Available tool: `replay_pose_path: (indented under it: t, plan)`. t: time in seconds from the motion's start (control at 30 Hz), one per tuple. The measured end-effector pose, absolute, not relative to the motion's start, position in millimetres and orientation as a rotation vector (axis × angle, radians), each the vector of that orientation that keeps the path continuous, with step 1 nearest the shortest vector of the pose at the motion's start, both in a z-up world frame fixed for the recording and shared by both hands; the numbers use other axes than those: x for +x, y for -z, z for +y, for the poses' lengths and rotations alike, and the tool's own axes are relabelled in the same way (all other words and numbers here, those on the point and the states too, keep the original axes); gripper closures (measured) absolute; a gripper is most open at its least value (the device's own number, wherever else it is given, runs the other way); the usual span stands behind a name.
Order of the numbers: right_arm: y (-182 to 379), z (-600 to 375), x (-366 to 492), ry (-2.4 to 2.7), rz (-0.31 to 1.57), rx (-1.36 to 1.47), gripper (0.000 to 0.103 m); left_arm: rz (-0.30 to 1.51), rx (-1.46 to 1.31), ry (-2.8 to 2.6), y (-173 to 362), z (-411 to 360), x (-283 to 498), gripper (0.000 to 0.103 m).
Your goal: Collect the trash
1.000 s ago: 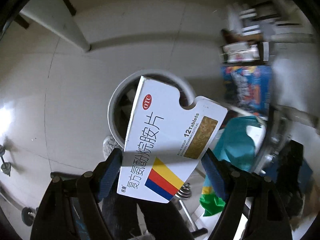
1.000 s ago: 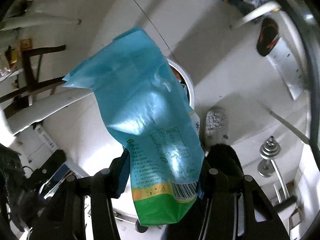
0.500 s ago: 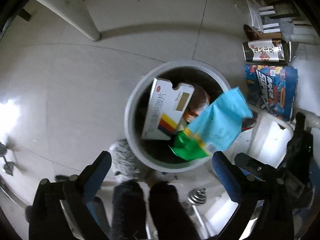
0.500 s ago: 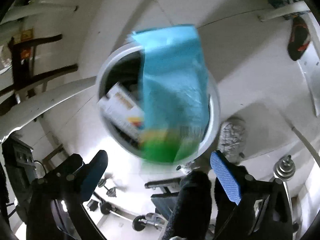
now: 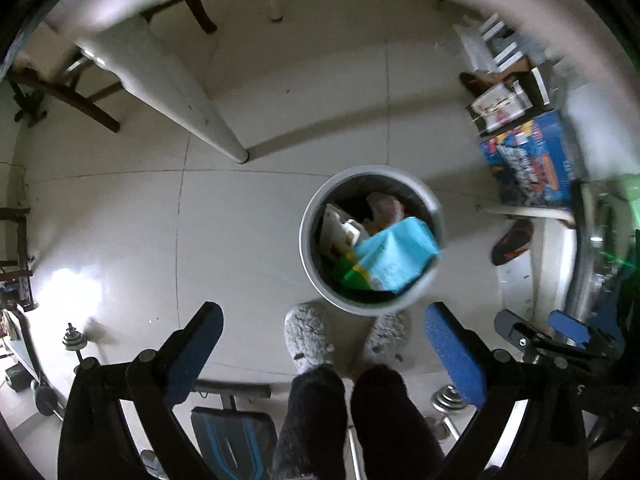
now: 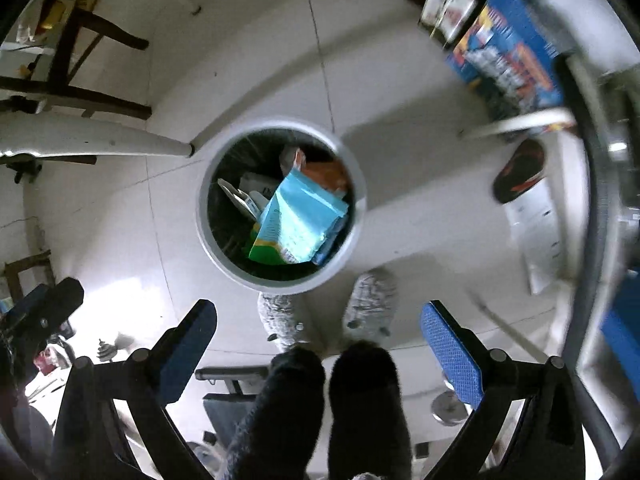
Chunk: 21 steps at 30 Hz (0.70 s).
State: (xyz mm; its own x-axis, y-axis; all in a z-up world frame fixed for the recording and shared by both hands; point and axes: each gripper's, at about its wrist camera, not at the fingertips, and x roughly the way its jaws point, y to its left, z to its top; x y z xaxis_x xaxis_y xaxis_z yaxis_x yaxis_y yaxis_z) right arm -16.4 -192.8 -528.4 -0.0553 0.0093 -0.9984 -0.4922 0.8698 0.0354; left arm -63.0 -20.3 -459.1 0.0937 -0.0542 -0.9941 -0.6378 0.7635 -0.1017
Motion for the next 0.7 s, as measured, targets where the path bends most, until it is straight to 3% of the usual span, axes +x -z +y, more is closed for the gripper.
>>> replay_pose_path:
  t: [0.37, 0.7]
  plan:
    - [316.4, -219.2, -59.1, -0.513, 1.5, -0.398, 0.0, 1.361, -0.613, -0.433, 274.5, -38.7, -94.1, 0.0]
    - [137.6, -241.2, -96.7, -0.65, 1.463, -0.339, 0.0, 1.255, -0.651, -0.331, 147.8, -58.8, -114.6, 0.0]
